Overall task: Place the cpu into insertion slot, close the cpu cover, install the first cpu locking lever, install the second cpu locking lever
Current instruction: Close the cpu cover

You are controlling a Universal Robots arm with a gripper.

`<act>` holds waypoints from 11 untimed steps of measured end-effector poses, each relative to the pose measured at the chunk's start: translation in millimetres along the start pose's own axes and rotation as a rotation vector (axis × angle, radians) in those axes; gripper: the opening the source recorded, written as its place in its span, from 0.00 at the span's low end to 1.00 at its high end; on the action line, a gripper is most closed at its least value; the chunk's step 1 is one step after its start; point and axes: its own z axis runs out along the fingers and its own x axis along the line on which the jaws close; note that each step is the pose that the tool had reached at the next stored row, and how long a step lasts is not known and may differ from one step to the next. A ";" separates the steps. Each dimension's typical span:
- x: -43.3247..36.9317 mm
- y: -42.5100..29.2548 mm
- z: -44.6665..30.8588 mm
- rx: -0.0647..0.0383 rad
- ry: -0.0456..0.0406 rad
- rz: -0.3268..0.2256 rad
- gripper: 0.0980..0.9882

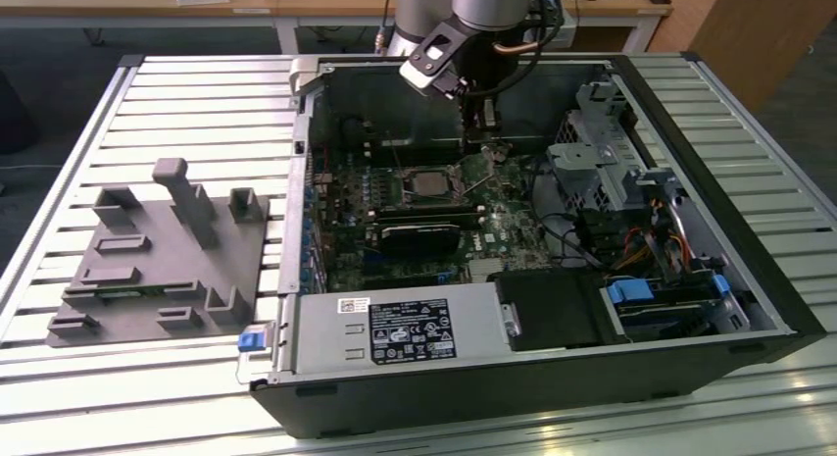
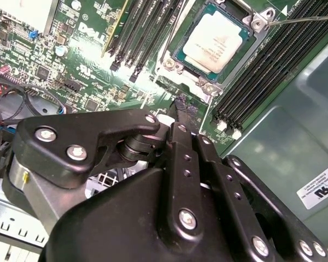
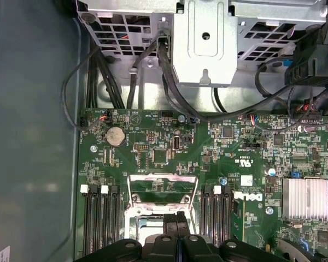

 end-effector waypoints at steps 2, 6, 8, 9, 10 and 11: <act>0.0 0.4 0.0 0.000 0.0000 0.000 0.01; 0.0 1.3 0.1 0.000 0.0000 0.000 0.01; 0.0 1.6 0.1 0.000 0.0000 0.000 0.01; 0.0 1.8 0.1 0.000 0.0000 0.000 0.01; 0.0 1.9 0.1 0.000 0.0000 0.000 0.01; 0.0 2.1 0.1 0.000 0.0000 0.000 0.01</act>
